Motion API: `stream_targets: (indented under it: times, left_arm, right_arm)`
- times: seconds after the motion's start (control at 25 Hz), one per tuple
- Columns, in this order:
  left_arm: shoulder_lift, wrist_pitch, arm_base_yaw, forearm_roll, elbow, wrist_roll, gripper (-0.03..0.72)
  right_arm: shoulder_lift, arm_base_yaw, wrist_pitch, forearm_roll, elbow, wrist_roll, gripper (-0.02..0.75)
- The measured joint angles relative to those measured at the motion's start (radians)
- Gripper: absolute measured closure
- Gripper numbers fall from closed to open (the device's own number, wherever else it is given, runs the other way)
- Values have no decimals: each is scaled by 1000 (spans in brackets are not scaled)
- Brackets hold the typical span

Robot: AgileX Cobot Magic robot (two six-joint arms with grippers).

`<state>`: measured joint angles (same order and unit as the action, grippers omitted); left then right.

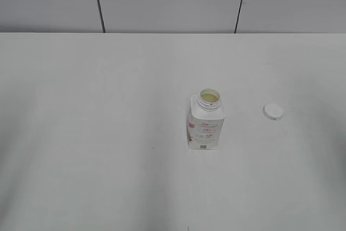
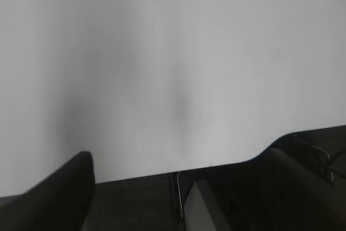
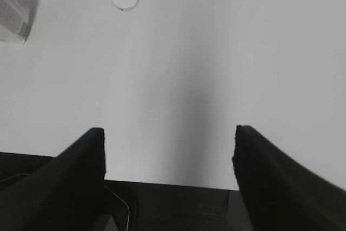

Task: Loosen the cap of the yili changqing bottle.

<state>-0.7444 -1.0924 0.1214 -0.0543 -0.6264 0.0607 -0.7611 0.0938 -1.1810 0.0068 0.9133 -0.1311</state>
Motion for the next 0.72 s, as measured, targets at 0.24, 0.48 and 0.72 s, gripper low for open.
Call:
stream_targets:
  times: [0.24,0.48,0.72]
  left_arm:
    - [157,-22,0,13,54,3,109]
    - [270,-34,0,15,63,3,141]
    - [377,29,0,16,103,3,158]
  right_arm:
    - [107,0,13,4,-138,1,156]
    - [206,0,17,11,-245,1,156]
    - [296,0,16,12,-302,3,156]
